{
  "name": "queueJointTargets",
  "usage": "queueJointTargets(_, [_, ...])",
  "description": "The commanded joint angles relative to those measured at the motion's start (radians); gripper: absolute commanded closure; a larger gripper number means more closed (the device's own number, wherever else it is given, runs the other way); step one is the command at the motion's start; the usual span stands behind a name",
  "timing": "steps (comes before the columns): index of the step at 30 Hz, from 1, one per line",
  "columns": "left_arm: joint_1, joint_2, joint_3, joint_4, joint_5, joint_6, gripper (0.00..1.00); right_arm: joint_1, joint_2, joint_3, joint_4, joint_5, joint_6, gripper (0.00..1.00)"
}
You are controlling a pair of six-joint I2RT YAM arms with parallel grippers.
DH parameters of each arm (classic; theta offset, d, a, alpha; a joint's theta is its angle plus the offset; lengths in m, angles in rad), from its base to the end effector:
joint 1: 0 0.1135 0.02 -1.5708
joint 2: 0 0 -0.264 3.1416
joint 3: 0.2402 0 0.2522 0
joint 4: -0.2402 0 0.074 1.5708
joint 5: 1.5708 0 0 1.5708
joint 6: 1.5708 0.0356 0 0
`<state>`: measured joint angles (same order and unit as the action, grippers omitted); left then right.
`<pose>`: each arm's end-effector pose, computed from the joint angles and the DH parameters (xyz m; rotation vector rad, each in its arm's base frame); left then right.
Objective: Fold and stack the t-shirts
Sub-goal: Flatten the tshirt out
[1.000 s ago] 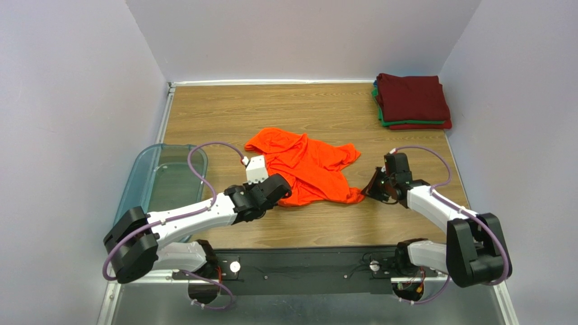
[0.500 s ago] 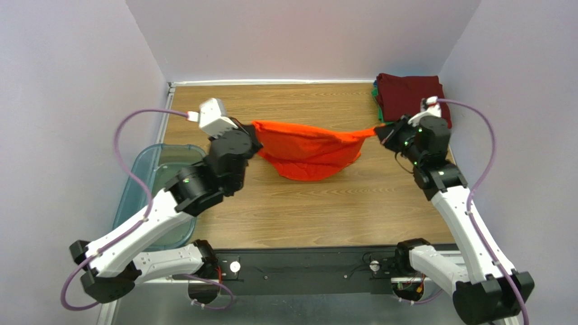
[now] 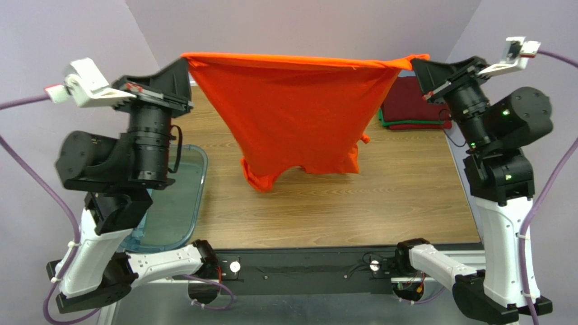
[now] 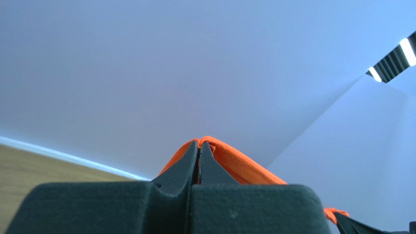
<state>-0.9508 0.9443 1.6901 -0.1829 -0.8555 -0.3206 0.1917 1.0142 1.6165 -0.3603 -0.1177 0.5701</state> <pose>0.0723 -0.0550 0.5896 -0.4554 1.1545 -0.6790 0.1509 0.0336 0.5521 0.1556 1.3576 0.7213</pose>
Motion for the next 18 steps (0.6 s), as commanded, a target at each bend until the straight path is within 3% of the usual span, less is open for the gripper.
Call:
queueJointTargets(1, [0.004, 0.050, 0.137, 0.027, 0.096, 0.140, 1.00, -0.003, 0.046, 0.139, -0.048, -0.077, -0.047, 0.99])
queueJointTargets(5, [0.004, 0.099, 0.213, 0.019, 0.107, 0.172, 1.00, -0.003, 0.084, 0.223, -0.051, -0.086, -0.073, 0.99])
queueJointTargets(11, [0.006, 0.200, 0.213, 0.094, -0.042, 0.259, 1.00, -0.003, 0.185, 0.256, -0.052, -0.060, -0.104, 0.99])
queueJointTargets(14, [0.081, 0.267, 0.229, 0.102, -0.018, 0.258, 1.00, -0.003, 0.265, 0.269, -0.051, -0.042, -0.113, 0.99])
queueJointTargets(15, [0.159, 0.307, 0.246, 0.079, 0.005, 0.224, 1.00, -0.003, 0.289, 0.289, -0.051, -0.037, -0.121, 0.99])
queueJointTargets(18, [0.329, 0.407, 0.308, 0.014, 0.201, 0.149, 1.00, -0.003, 0.393, 0.353, -0.048, 0.015, -0.156, 0.99])
